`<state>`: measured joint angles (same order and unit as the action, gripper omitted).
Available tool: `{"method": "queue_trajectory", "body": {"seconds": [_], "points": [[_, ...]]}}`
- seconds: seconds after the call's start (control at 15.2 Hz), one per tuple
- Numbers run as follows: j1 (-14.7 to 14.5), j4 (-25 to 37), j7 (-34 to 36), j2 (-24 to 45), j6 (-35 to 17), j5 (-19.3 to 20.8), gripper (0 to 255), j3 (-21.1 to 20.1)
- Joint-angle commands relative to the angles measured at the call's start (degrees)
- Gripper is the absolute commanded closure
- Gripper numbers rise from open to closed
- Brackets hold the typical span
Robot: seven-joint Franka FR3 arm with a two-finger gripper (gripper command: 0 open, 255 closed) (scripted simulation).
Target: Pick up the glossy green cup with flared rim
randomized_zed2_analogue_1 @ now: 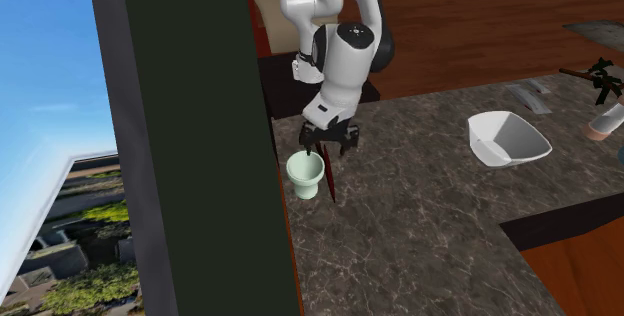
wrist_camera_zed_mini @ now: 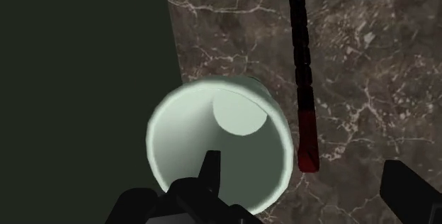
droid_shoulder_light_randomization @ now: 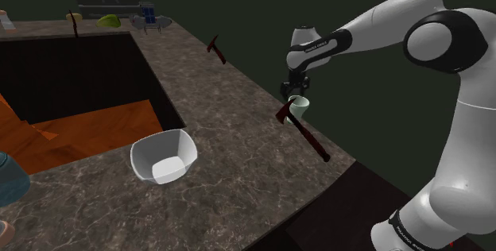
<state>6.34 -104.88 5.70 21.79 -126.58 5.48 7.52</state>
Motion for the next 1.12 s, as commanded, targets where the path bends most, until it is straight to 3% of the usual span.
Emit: {"method": "queue_trajectory", "body": {"seconds": [0.0,0.59,0.66,1.06], "points": [[0.36,2.91,0.00,3.22,-0.03,0.08,0,0.25],[0.52,1.66,0.41,6.51,-4.54,-0.02,0,0.15],[0.57,1.62,0.35,6.47,-4.54,-0.02,255,0.16],[0.57,1.54,0.34,6.38,-4.54,-0.01,255,0.17]]}}
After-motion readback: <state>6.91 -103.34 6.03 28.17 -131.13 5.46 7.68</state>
